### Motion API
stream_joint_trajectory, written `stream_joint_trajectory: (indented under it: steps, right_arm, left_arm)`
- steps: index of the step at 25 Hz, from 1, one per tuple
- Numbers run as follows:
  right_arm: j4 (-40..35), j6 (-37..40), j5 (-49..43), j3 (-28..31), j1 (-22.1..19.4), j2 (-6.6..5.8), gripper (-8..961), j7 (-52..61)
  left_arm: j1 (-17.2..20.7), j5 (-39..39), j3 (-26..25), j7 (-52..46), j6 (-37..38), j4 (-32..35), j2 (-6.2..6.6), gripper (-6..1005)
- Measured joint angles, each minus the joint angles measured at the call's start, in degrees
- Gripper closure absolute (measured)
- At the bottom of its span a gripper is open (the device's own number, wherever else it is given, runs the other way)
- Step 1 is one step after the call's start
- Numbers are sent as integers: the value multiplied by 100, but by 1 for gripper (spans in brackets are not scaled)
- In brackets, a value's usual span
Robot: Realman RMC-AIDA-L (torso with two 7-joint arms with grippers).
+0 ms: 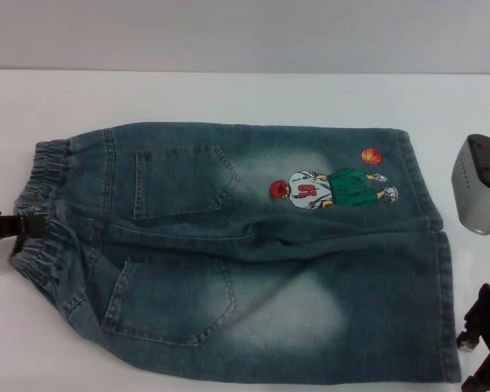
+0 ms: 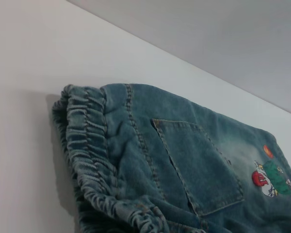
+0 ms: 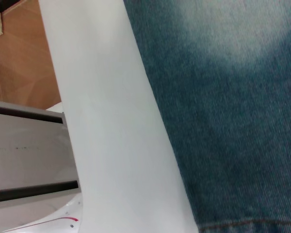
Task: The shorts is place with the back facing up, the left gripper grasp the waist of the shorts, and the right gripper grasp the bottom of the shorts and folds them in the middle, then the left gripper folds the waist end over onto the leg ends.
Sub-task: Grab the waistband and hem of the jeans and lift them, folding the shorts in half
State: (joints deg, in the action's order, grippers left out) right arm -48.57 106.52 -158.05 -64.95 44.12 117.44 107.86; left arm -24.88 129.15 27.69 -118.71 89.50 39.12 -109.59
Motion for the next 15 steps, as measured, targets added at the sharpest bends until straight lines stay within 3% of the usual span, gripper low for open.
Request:
stream_joint_trajectory:
  steps: [15]
  right_arm:
    - [-28,-3,170,-44,101,8,248,-28]
  left_arm:
    - [-7,-1,0,22,-12,-27,-2,965]
